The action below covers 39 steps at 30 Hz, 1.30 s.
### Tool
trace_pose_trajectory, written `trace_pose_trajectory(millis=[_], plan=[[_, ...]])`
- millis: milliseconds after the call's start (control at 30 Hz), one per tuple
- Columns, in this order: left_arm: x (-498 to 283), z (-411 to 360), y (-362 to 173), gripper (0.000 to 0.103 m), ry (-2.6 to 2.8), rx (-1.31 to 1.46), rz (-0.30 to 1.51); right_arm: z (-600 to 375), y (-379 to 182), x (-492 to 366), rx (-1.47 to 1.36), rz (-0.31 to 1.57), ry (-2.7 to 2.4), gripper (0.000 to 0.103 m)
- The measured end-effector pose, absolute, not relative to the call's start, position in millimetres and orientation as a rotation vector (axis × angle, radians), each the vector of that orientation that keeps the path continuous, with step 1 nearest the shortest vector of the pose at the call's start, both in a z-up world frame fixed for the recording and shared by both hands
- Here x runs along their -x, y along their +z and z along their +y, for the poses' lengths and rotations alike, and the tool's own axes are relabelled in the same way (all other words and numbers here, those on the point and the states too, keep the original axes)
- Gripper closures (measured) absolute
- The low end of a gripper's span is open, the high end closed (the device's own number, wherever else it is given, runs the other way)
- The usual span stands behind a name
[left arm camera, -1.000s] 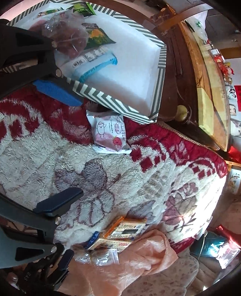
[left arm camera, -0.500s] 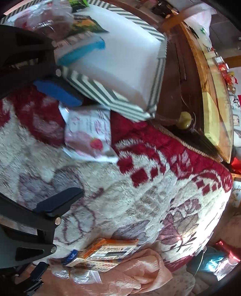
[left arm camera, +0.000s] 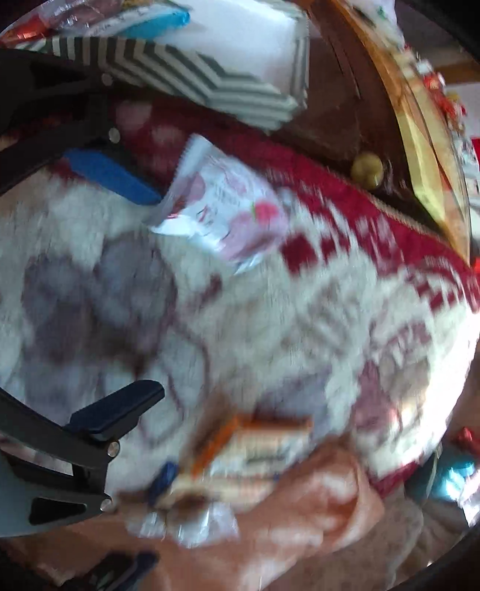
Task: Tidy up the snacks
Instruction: 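Grasp the white strawberry packet with the left tool while the right tool grasps the clear nut bag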
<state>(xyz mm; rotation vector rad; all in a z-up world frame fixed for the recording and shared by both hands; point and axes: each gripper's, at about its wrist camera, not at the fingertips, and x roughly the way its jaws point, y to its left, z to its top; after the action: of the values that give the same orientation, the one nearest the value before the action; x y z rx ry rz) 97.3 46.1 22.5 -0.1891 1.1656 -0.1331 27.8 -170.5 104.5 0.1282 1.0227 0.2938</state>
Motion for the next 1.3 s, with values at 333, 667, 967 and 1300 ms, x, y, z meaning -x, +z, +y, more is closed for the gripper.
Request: trace_pose_trajectory(millis=[333,667,967,1300], plan=[[-87,69,51,0.005,-0.165,0.264,1.133,-172,102,-30,-0.132,1.04,0.296,0.05],[-102,92,35,0.005,-0.026,0.182,1.189,-166,95,-31,-0.14,1.075,0.328,0.05],[-138,75,28,0.006,0.0,0.093,1.185,-162,89,-31,-0.134,1.099,0.336,0.05],[-136,62,23,0.047,-0.093,0.113,1.187,-180,100,-34,-0.191,1.032,0.288,0.05]])
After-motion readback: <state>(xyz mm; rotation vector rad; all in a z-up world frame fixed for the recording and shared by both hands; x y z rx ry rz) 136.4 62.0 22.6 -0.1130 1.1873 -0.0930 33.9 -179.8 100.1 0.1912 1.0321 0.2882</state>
